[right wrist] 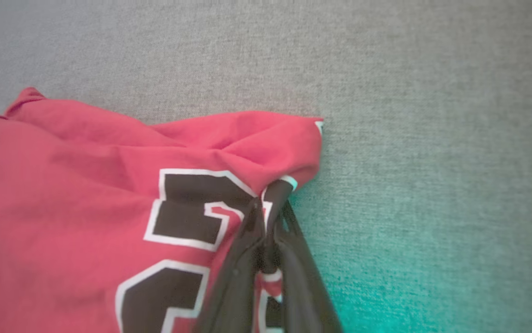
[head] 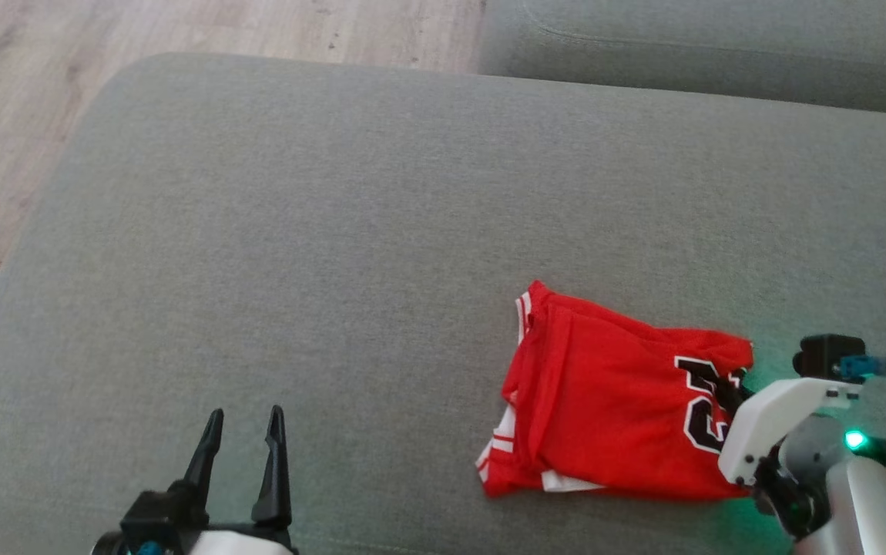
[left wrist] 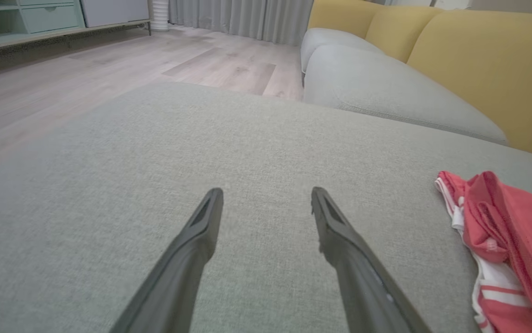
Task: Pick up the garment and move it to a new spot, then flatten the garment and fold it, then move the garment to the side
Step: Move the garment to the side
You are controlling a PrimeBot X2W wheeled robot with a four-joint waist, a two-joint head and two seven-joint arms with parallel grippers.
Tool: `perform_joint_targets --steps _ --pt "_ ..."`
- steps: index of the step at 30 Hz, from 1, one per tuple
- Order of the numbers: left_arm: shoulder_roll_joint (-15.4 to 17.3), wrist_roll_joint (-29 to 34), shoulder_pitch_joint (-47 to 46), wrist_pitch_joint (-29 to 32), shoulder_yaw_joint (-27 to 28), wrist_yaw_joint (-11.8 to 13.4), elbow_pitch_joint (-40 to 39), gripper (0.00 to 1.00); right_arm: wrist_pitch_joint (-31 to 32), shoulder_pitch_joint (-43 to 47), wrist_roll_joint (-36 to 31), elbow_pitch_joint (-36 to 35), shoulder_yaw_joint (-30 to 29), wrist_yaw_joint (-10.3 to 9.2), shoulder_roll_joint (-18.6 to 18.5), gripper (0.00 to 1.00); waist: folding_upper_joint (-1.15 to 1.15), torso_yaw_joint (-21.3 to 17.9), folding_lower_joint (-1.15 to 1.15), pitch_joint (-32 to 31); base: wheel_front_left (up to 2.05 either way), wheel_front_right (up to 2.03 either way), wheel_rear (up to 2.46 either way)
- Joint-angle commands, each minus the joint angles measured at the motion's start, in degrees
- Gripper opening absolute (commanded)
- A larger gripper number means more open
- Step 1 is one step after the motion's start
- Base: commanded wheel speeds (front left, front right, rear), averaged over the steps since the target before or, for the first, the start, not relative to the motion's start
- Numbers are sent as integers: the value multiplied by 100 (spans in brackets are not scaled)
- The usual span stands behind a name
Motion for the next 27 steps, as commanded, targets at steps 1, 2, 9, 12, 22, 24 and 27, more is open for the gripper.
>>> perform_joint_targets --steps 1,2,9,12,22,24,27 --pt "54 60 -345 -50 197 -37 -183 100 -94 -268 -29 -108 159 39 -29 0 0 -152 0 35 0 0 0" --pt "51 75 -362 -50 177 -52 -181 100 -147 -326 -49 -124 148 39 -29 0 0 -231 0 55 0 0 0" --pt "-83 178 -581 -51 26 -156 -225 100 -290 -818 -91 -527 116 39 -169 0 0 -1071 0 344 0 0 0" --pt "-68 251 -760 -36 17 -163 -246 100 -266 -1045 -88 -835 101 39 -384 0 0 -1657 0 573 0 0 0" --pt "139 390 -1173 129 65 -164 -352 100 -252 -1491 -24 -1261 90 39 -598 0 0 -2869 0 1086 0 0 0" --pt "170 405 -1208 152 71 -162 -370 100 -270 -1530 -22 -1279 93 39 -590 0 0 -2946 0 1127 0 0 0" --pt "252 450 -1300 233 76 -151 -431 100 -324 -1621 -13 -1308 75 39 -543 0 0 -3139 0 1238 0 0 0"
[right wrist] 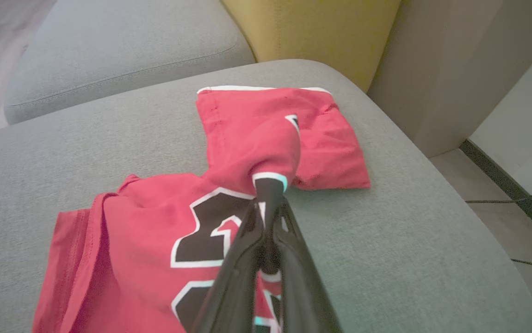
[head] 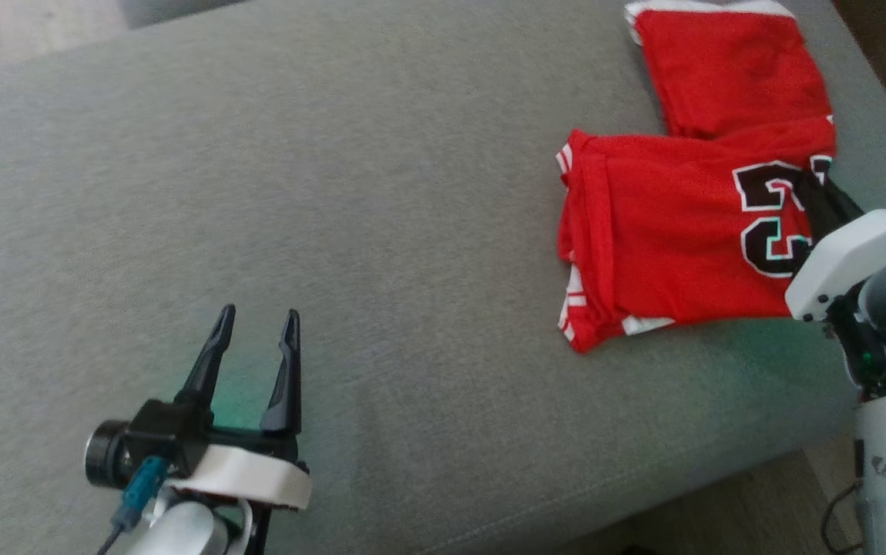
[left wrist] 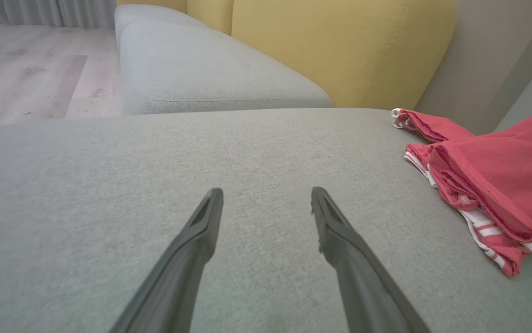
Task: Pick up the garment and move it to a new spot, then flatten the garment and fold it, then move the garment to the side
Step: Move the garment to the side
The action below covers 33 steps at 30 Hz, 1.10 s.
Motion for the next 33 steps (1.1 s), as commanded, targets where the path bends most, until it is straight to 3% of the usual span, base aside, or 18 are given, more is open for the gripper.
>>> perform_joint_targets --steps 1,9,17,24,33 --pt "118 52 -231 0 230 39 -189 100 -78 -237 28 -235 90 37 -30 0 0 -265 -1 234 0 0 0" --pt "76 100 -333 118 74 4 -219 100 -224 -406 -50 -101 119 37 54 0 0 -237 -1 161 0 0 0" --pt "-76 52 -292 32 -18 -32 -69 100 -29 -1059 -79 -71 401 37 -56 0 0 204 -1 -36 0 0 0" --pt "-114 5 -206 -51 -5 -23 12 100 152 -1892 -117 491 248 37 -207 0 0 649 -1 -152 0 0 0" --pt "-57 20 -197 -39 -14 13 -79 100 272 -2483 -415 1128 -197 37 -887 0 0 1036 -1 7 0 0 0"
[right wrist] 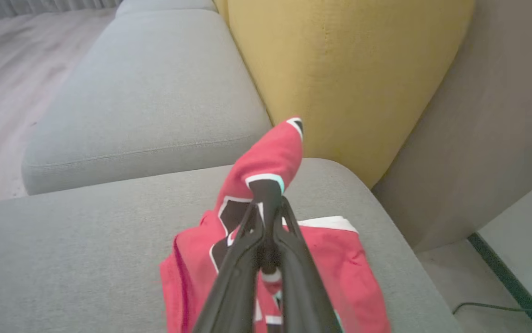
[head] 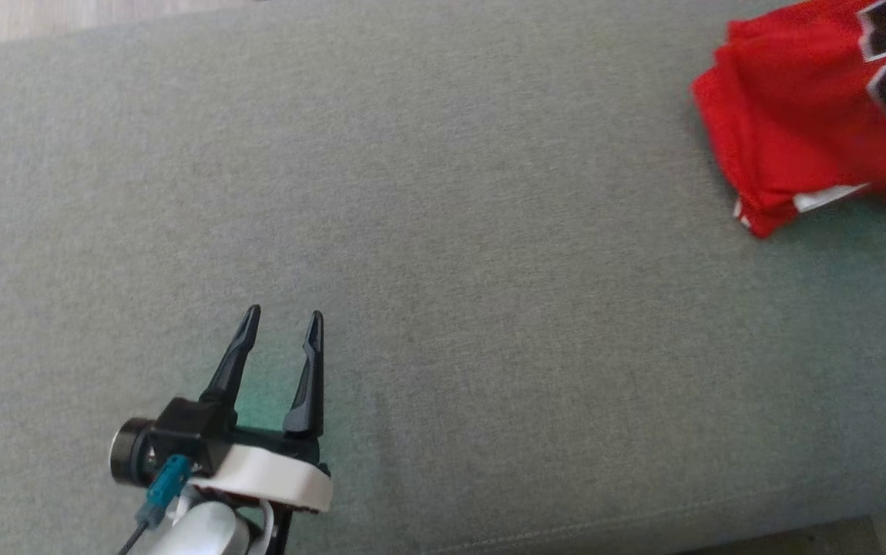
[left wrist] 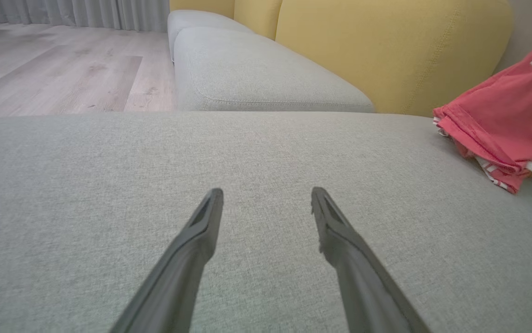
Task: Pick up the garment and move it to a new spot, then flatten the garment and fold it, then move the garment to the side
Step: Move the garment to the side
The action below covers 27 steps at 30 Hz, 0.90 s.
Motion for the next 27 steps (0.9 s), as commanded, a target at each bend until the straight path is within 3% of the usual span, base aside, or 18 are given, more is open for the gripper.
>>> perform_joint_targets --steps 1,7,12,13,14,27 --pt "118 23 -83 -26 189 21 -226 100 22 -310 -82 -172 -58 37 -292 0 0 97 0 123 0 0 0" --pt "167 86 -161 34 143 33 -323 100 96 -511 -341 75 -332 37 -884 0 0 200 0 365 0 0 0" --pt "186 134 -230 99 94 40 -377 100 -10 -557 -570 193 -395 37 -1088 0 0 209 0 489 0 0 0" --pt "191 144 -247 112 84 41 -384 100 -85 -555 -653 208 -380 37 -1125 27 0 202 0 514 0 0 0" --pt "193 152 -263 125 74 40 -390 100 -173 -554 -735 226 -378 37 -1146 98 0 193 0 535 0 0 0" --pt "256 162 -379 220 61 67 -404 100 -1038 -578 -1053 603 -621 37 -407 100 0 -5 0 504 0 0 0"
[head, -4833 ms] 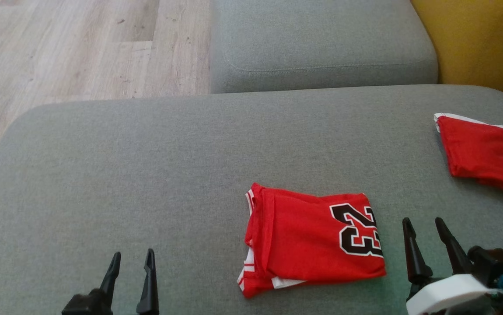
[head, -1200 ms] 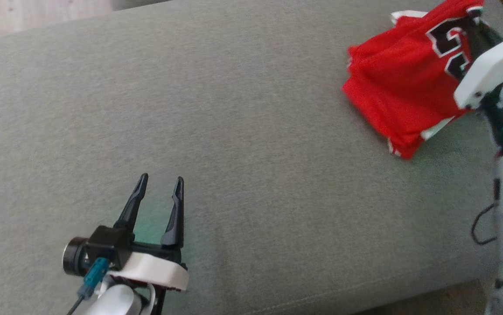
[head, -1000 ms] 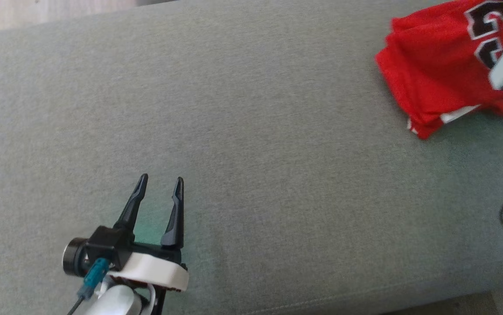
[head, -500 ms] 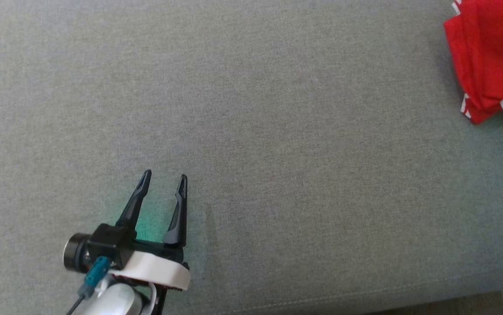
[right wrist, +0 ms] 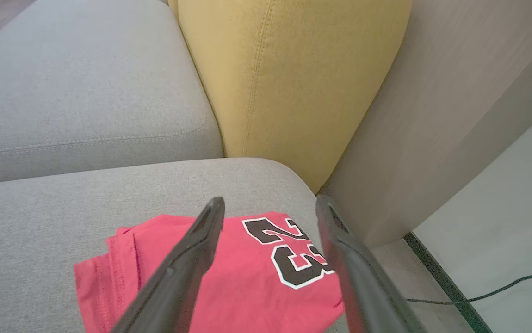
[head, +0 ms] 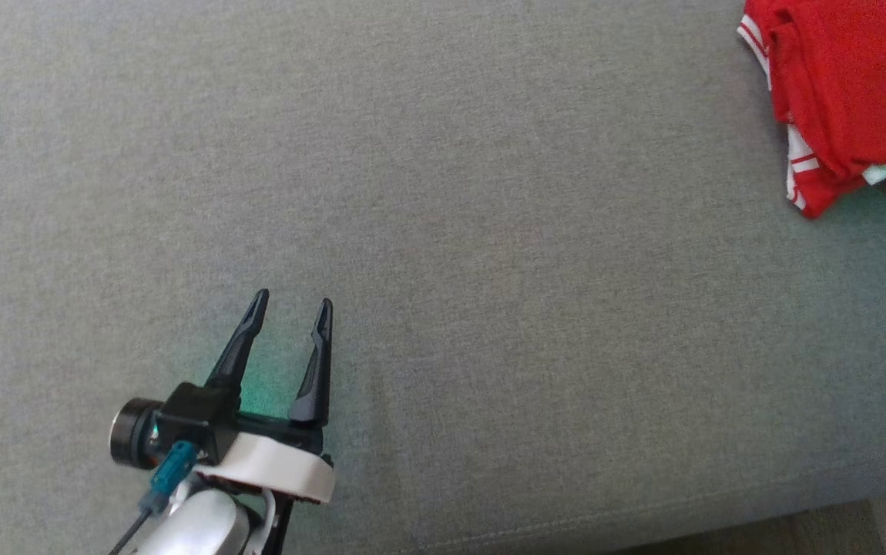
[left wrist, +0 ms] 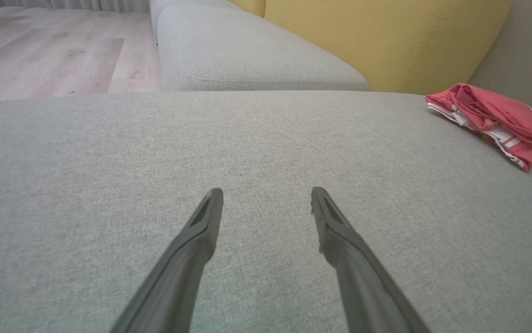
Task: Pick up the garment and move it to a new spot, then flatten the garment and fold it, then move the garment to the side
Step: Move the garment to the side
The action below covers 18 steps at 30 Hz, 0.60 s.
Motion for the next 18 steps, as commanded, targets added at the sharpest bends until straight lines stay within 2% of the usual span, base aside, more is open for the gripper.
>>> perform_joint_targets --steps 1,11,16,18 --pt "124 36 -186 11 223 28 -170 100 -82 -225 46 -196 115 37 -21 100 0 -23 0 -49 0 0 0" --pt "141 -197 -87 -166 519 116 -60 100 -693 19 402 -498 756 37 254 100 0 63 0 -666 0 0 0" --pt "126 -399 108 -304 747 150 102 100 -941 472 604 -764 930 37 577 100 0 244 0 -1126 0 0 0" --pt "135 -504 287 -370 887 185 202 100 -1095 919 627 -989 1100 37 815 100 0 383 0 -1420 0 0 0"
